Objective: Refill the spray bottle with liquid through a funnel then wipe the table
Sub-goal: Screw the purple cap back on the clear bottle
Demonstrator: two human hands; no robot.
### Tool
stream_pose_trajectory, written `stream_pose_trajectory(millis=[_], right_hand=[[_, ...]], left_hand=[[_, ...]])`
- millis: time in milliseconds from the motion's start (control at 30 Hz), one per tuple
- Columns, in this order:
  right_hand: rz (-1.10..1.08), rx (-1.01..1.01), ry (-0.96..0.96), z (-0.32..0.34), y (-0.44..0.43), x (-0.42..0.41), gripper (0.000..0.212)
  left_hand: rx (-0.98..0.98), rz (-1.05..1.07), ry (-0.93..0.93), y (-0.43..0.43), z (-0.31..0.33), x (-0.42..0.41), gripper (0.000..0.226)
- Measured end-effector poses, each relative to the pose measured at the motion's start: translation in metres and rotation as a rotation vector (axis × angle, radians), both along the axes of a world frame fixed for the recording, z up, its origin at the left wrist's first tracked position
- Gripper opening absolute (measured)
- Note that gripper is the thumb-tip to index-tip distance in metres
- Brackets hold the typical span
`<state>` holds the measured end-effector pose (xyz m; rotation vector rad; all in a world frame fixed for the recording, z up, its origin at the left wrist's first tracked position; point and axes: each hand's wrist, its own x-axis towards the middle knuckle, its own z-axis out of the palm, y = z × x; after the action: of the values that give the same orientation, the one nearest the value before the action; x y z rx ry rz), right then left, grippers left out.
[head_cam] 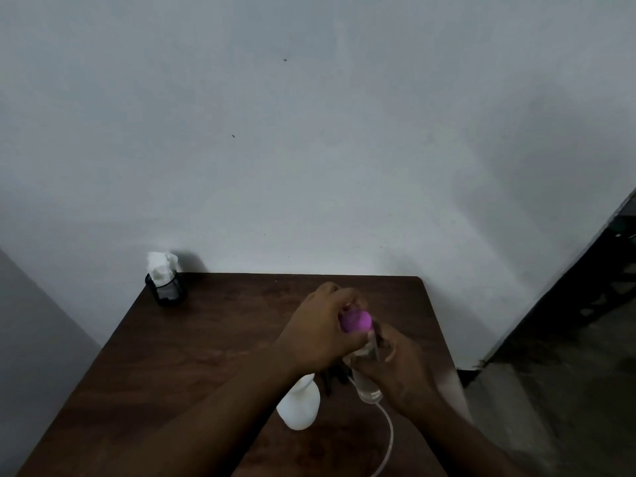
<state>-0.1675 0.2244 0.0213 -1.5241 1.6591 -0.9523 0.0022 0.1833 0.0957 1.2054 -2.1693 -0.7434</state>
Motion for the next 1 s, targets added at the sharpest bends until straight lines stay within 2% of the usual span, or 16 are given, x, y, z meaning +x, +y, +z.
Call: stream_pose_trajectory(millis=[100,167,267,333,400,467,567,667,700,767,867,933,1000], right_hand=[[-0.007,0.009,-0.003,0.002,0.001,0.003,0.028],[0.001,0.008,-0.002,0.002,0.0,0.001,0.03],[0.021,0.03,-0.03,0.006,-0.002,0.0,0.027],[0.027,0.018,-0.011,0.005,-0.002,0.0,0.03],[0.024,0.025,0.012,0.007,0.0,0.0,0.029],[0.02,0.032,-0.008,0.005,0.0,-0.002,0.033],[0.012,0.018,-0.005,0.004,0.0,-0.003,0.034],[-0.007,0.009,-0.054,0.002,-0.004,0.003,0.025],[-0.018,-0.002,-0.085,0.003,-0.004,0.007,0.033],[0.012,0.01,-0.1,0.009,-0.003,0.008,0.066],[0.046,0.057,-0.13,0.011,-0.002,0.005,0.053],[0.035,0.019,-0.064,0.01,0.0,0.001,0.039],[0.017,-0.006,-0.022,0.01,0.001,-0.001,0.03]], left_hand=[[0.106,-0.15,0.074,-0.001,0.004,0.002,0.047],[0.16,-0.15,0.08,0.002,0.005,0.001,0.056],[0.043,-0.013,0.031,0.0,0.003,0.002,0.046],[0.014,-0.055,0.039,-0.002,0.005,0.003,0.041],[0.058,-0.161,0.022,-0.004,0.009,0.004,0.051],[0.088,-0.179,0.008,-0.003,0.01,0.004,0.06],[-0.011,-0.015,-0.024,-0.003,0.007,0.002,0.053],[-0.003,-0.093,-0.002,-0.005,0.005,0.002,0.043],[0.022,-0.152,-0.003,-0.006,0.005,0.002,0.048],[0.057,-0.183,-0.002,-0.004,0.006,0.002,0.057],[0.001,-0.024,0.012,-0.003,0.003,0.002,0.05],[0.011,-0.035,0.043,-0.004,0.002,0.002,0.046],[0.06,-0.102,0.042,-0.003,0.003,0.001,0.06]])
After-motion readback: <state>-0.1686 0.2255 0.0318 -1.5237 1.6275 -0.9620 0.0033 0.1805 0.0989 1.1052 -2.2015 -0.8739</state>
